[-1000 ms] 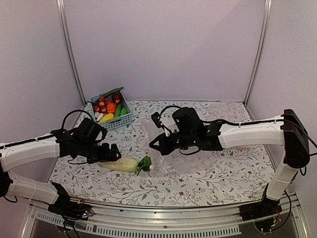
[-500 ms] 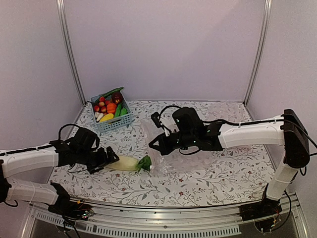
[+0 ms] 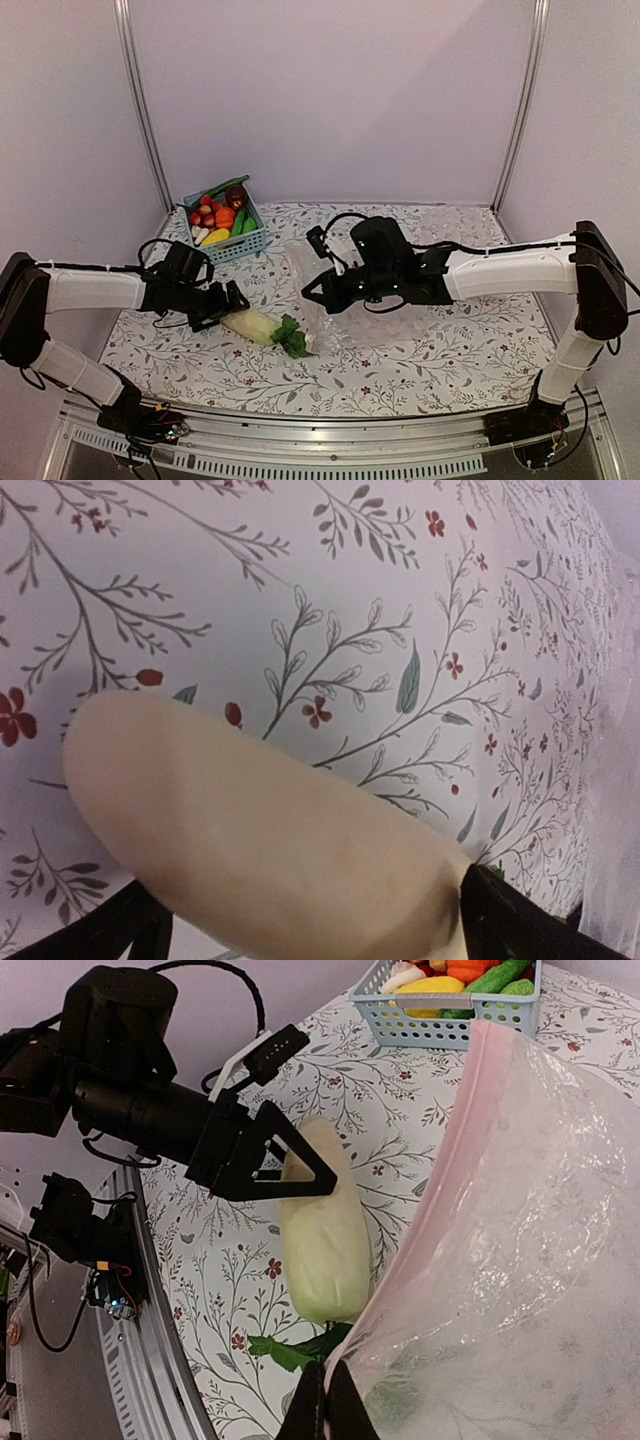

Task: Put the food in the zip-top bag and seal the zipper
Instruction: Adjust the fake vegetable at the center of the board, then pick up the fake vegetable from the center of the board, then place the fake vegetable in the zipper food storage bag.

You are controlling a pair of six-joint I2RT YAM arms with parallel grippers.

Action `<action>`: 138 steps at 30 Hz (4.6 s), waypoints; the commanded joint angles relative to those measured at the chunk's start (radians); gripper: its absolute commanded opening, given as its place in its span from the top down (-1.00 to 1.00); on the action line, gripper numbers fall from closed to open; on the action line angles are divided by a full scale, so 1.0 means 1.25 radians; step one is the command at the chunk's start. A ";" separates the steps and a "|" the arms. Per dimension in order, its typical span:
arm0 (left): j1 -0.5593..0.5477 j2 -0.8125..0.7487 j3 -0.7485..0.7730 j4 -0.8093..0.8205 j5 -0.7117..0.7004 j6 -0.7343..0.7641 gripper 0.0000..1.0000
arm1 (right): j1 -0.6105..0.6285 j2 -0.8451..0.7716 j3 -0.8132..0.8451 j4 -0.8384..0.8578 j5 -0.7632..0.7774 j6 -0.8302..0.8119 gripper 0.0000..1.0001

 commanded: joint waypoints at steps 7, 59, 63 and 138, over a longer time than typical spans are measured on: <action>-0.008 0.206 0.185 0.017 0.063 0.171 -0.99 | -0.006 -0.046 -0.025 0.007 0.023 0.011 1.00; -0.196 -0.225 0.445 -0.476 0.287 0.445 0.18 | -0.078 -0.187 0.239 -0.527 -0.035 -0.151 1.00; -0.197 -0.186 0.491 -0.483 0.458 0.378 0.21 | -0.079 -0.178 0.243 -0.557 0.003 -0.208 1.00; -0.127 0.031 0.275 -0.029 0.512 -0.107 -0.52 | 0.081 -0.100 0.142 -0.328 -0.032 -0.131 1.00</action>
